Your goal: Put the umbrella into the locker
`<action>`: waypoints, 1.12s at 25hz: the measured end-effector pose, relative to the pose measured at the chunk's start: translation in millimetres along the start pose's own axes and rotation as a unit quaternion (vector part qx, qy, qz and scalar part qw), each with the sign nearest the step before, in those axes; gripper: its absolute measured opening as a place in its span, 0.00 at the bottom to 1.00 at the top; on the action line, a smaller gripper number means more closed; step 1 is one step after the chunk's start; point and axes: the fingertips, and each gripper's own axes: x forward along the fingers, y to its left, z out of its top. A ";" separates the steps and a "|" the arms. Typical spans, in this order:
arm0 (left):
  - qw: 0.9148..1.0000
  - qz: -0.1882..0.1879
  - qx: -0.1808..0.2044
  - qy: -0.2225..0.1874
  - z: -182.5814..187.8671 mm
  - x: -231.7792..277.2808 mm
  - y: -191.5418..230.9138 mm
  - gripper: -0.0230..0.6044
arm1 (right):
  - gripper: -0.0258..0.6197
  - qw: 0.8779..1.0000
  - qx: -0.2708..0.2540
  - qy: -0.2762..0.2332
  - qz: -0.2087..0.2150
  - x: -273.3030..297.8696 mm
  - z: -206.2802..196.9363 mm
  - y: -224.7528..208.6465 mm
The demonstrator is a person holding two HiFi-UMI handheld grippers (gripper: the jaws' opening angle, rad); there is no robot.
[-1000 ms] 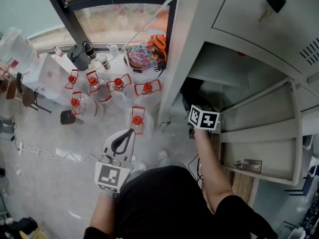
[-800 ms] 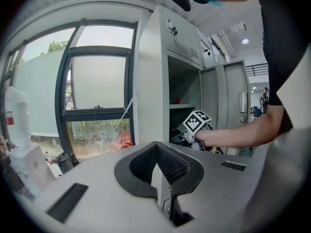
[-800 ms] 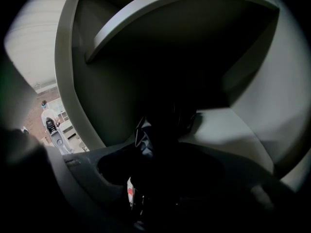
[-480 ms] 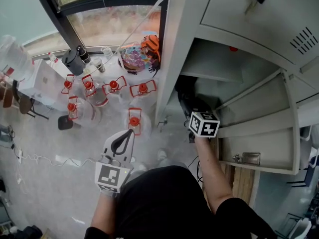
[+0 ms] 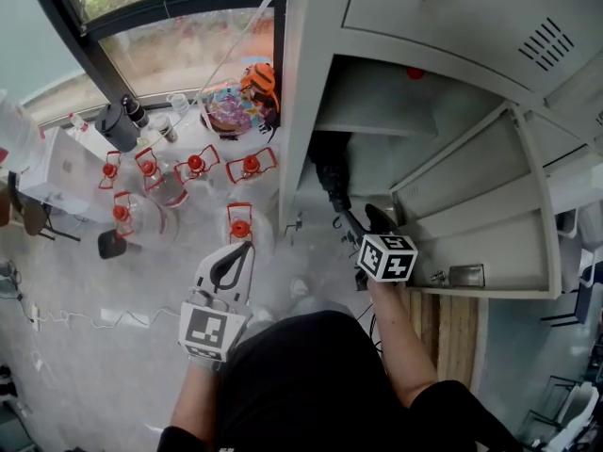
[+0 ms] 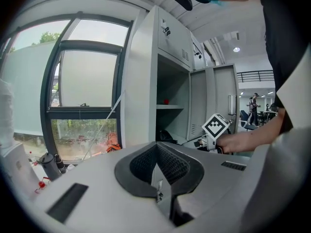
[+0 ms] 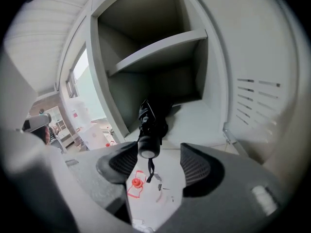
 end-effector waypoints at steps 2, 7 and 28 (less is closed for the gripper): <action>1.000 -0.006 0.000 0.000 -0.5 1.0 -2.8 0.04 | 0.46 1.000 0.000 0.008 -0.001 -4.0 -8.0 0.5; 1.000 -0.010 -0.002 0.003 -3.5 0.3 -4.5 0.04 | 0.35 1.000 -0.004 0.022 -0.002 -6.9 -21.4 6.1; 0.999 0.031 -0.016 0.019 -14.6 -4.8 17.1 0.04 | 0.12 0.999 -0.050 0.018 0.007 33.7 5.0 23.8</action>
